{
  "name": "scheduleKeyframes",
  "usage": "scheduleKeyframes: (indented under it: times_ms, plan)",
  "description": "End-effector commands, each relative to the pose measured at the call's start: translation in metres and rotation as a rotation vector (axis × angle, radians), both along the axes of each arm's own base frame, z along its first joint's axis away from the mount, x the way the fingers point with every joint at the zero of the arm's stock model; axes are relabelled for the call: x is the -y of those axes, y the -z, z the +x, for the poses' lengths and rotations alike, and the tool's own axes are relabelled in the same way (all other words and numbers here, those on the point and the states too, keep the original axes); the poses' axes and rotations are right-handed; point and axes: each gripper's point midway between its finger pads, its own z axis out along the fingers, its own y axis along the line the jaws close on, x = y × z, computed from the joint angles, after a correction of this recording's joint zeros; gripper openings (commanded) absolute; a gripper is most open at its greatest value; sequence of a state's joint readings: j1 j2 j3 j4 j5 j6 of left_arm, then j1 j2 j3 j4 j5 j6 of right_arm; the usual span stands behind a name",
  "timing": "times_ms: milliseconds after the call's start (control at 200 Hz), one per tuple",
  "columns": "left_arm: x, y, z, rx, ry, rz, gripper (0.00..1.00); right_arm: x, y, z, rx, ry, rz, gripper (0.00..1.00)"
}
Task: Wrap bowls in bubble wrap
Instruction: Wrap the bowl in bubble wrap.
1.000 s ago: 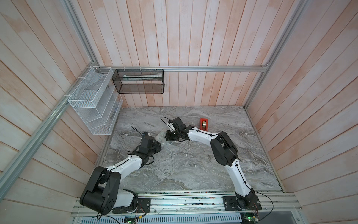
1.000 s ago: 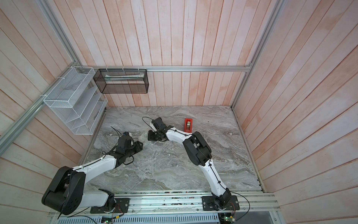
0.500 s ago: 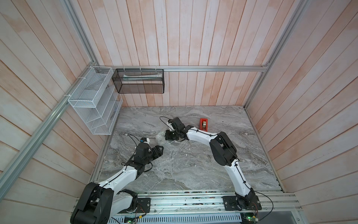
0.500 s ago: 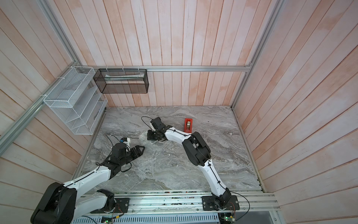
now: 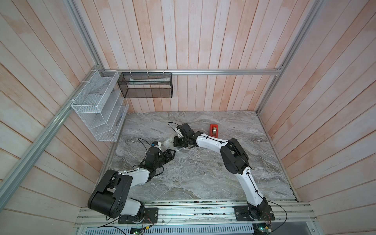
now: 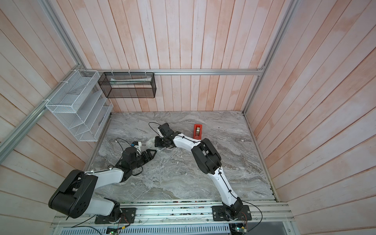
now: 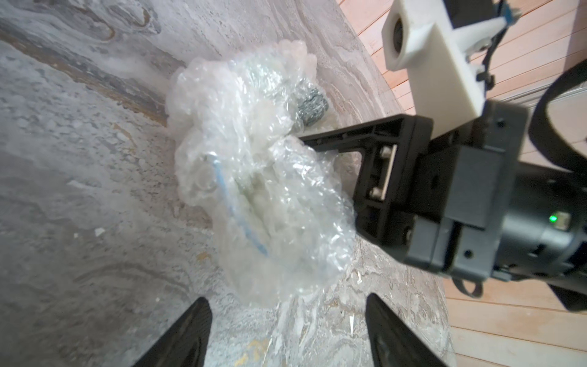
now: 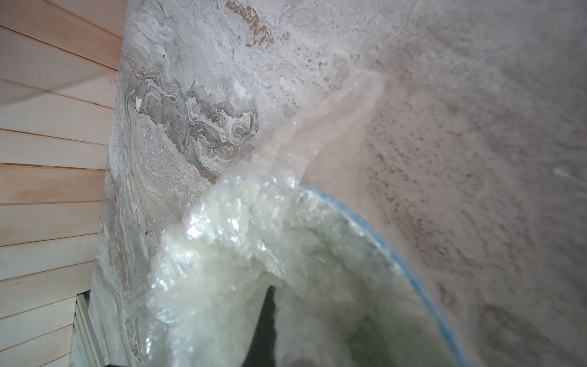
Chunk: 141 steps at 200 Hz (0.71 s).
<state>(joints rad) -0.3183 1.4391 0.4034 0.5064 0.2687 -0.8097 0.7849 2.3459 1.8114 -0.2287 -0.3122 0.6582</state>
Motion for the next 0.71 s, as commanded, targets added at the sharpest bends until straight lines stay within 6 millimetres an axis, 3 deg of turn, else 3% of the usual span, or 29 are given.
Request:
scheduleKeyframes:
  times_ms: [0,335,700]
  plan:
    - [0.004,-0.024,0.019,0.087,-0.002,-0.028,0.77,0.045,0.086,-0.022,-0.151,0.046,-0.221,0.00]
    - [0.015,-0.006,0.038,0.059,0.043,-0.041,0.72,0.044,0.088,-0.023,-0.169,0.050,-0.206,0.00]
    - [-0.012,0.009,0.049,0.047,-0.110,-0.056,0.67,0.043,0.086,-0.025,-0.182,0.046,-0.188,0.00]
